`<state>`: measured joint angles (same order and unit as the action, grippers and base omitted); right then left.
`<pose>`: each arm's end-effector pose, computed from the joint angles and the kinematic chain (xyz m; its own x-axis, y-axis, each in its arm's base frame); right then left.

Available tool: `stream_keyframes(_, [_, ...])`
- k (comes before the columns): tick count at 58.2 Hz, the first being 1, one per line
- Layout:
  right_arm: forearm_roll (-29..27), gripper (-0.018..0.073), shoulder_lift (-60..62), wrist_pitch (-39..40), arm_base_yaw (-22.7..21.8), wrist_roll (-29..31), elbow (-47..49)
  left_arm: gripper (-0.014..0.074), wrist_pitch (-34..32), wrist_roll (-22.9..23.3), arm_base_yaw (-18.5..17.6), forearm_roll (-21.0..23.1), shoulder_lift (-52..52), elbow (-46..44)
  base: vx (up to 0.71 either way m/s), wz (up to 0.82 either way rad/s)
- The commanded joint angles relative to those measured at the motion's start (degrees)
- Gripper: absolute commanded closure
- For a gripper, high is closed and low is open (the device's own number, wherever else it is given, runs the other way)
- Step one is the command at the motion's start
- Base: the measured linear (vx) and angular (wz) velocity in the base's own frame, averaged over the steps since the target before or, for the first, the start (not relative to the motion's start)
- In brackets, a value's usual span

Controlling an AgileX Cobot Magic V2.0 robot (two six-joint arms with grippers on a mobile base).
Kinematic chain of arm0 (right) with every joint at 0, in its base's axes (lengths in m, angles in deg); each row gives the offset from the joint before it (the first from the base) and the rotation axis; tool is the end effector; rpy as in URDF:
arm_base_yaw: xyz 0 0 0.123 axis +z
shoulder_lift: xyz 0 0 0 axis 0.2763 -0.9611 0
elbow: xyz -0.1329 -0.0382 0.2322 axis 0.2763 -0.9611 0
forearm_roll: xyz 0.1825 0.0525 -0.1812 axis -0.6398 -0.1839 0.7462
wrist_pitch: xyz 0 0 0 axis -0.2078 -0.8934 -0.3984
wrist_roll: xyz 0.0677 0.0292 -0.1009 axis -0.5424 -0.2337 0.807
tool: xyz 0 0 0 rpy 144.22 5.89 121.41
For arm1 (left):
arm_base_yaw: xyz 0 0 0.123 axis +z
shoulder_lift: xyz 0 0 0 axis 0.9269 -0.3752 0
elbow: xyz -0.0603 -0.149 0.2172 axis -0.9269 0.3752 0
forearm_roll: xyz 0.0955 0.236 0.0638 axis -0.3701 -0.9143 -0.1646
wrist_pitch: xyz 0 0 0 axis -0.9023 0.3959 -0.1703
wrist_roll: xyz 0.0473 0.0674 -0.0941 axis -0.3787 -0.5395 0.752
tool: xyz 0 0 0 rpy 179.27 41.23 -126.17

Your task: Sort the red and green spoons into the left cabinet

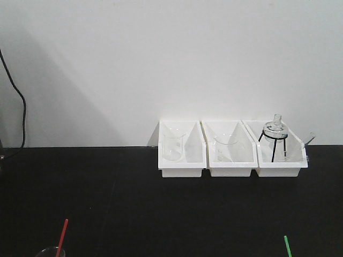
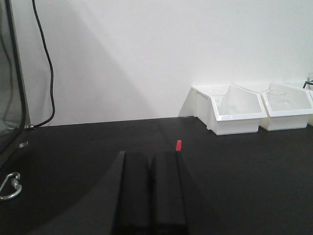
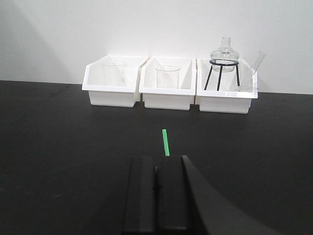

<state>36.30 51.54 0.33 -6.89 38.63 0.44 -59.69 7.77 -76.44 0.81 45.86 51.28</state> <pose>0.1152 0.0187 0.1902 -0.0522 -0.0190 -0.9985 -0.1605 0.9870 -0.0104 0.1151 -0.0170 0.2078 0.0685 -0.0581 -0.9960 0.1498 0.9876 -0.0473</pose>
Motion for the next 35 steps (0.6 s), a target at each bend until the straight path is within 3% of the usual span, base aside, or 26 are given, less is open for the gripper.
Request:
stream_keyframes(1, [0.5,0.0562,0.7,4.7,-0.1,0.2,-0.3,0.0597,-4.7,0.5,0.0,0.0,1.1,1.0,0.00,0.00])
stream_keyframes(35, [0.5,0.0562,0.7,4.7,-0.1,0.2,-0.3,0.0597,-4.7,0.5,0.0,0.0,1.1,1.0,0.00,0.00])
